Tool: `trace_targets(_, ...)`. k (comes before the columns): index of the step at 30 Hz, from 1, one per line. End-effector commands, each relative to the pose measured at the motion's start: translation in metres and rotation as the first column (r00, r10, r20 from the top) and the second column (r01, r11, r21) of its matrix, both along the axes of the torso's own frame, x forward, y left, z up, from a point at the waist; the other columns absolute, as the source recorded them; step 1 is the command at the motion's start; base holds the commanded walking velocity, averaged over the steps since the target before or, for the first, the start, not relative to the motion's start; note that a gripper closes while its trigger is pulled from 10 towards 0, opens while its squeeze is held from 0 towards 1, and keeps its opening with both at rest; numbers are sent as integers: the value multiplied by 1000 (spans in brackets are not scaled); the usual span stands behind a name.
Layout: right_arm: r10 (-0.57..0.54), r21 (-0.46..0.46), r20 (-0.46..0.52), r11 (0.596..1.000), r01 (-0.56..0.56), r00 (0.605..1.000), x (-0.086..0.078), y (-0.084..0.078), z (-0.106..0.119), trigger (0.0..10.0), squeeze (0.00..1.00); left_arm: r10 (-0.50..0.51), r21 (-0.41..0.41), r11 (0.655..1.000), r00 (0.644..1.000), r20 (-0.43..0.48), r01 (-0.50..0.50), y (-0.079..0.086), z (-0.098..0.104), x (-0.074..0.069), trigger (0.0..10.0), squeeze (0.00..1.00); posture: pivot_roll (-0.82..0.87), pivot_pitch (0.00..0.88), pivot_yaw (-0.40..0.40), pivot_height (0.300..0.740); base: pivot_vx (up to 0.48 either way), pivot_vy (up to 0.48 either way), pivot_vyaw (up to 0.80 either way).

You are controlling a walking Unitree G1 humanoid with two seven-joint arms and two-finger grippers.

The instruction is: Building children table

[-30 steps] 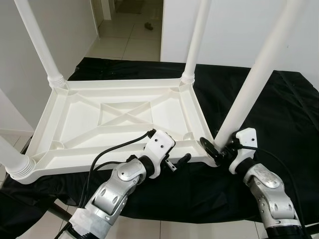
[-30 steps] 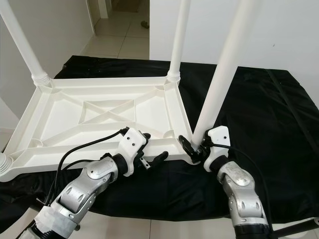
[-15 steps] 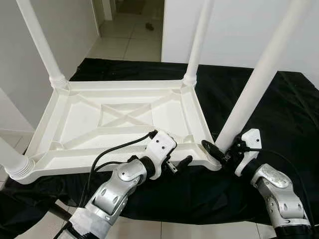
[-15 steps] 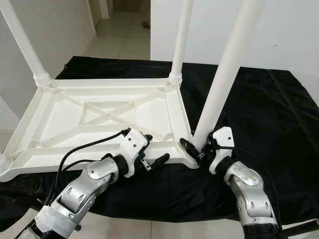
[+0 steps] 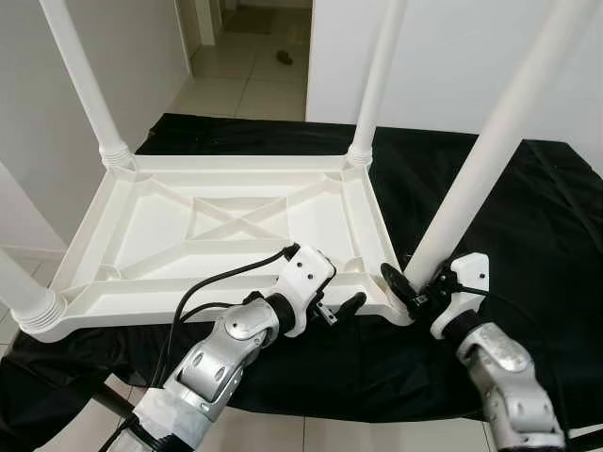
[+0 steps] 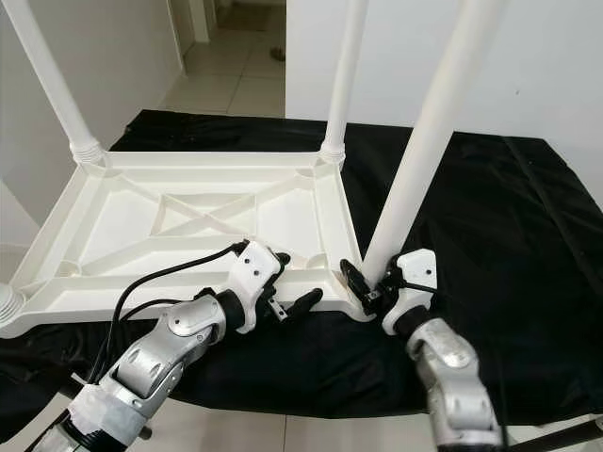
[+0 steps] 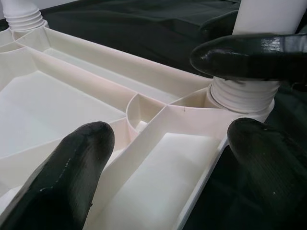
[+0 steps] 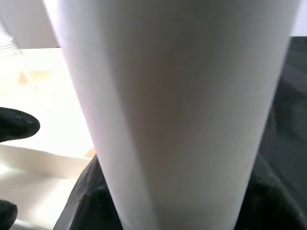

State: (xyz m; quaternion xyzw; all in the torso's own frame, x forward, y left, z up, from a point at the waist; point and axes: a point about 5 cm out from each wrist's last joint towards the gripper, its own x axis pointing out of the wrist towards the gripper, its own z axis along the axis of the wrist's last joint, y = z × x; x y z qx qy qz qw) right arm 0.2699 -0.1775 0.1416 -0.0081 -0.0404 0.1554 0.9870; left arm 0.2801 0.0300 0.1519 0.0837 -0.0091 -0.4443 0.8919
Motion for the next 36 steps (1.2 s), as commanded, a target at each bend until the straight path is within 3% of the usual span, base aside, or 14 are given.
trace_targets(1,-60,9,-104,998,61,993,-4,2,-19,0,0,-150,21,988,988,-21,150,-4,-4,-7,10000,0,-16,47,-4,740,0,0,0)
trace_targets(3,-177,23,-114,983,180,978,-3,8,-21,0,0,-146,20,989,989,-21,147,-4,-4,-6,10000,0,-14,41,-8,740,0,0,0)
trace_targets(6,-177,23,-114,983,180,978,-3,8,-21,0,0,-146,20,989,989,-21,147,-4,-4,-6,10000,0,-14,41,-8,740,0,0,0)
trace_targets(13,-420,9,-145,905,425,896,-7,23,-21,0,0,-134,19,991,991,-13,134,-2,-3,-3,10000,0,-11,11,-8,740,0,0,0)
trace_targets(16,-432,-11,-136,900,435,891,-3,18,-19,10000,0,-139,15,990,990,-12,139,-2,-2,-3,10000,0,-13,9,-5,740,0,0,0)
trace_targets(18,-432,-11,-136,900,435,891,-3,18,-19,10000,0,-139,15,990,990,-12,139,-2,-2,-3,10000,0,-13,9,-5,740,0,0,0)
trace_targets(19,-427,-11,-131,903,429,895,-2,16,-19,10000,271,-143,19,989,990,-9,144,-2,-2,-3,10000,0,-11,0,-5,740,0,0,0)
trace_targets(20,-422,-11,-126,905,424,898,-1,15,-19,10000,271,-147,22,989,989,-7,147,-3,-2,-3,10000,0,-11,0,-5,740,0,0,0)
trace_targets(21,-402,0,-116,915,404,908,0,15,-17,10000,1000,-149,23,989,989,-7,149,-3,-2,-3,10000,0,-12,0,-6,740,0,0,0)
trace_targets(31,-233,23,-69,972,235,970,10,9,-6,10000,1000,-156,26,987,988,-19,157,-3,-7,-6,10000,0,-6,0,-17,740,0,0,0)
trace_targets(32,-134,-2,-59,991,134,989,11,10,-3,10000,714,-160,25,987,987,-27,161,-2,-9,-8,10000,0,-5,0,-17,740,0,0,0)
trace_targets(33,-134,-2,-59,991,134,989,11,10,-3,10000,714,-160,25,987,987,-27,161,-2,-9,-8,10000,0,-5,0,-17,740,0,0,0)
trace_targets(34,-61,-12,-59,998,60,996,12,9,-1,10000,0,-162,21,986,986,-36,163,-2,-10,-10,10000,0,-4,0,-17,740,0,0,0)
trace_targets(36,28,-45,-48,999,-30,998,13,7,1,10000,0,-170,14,985,984,-51,171,-3,-12,-14,10000,0,-1,0,-18,740,0,0,0)
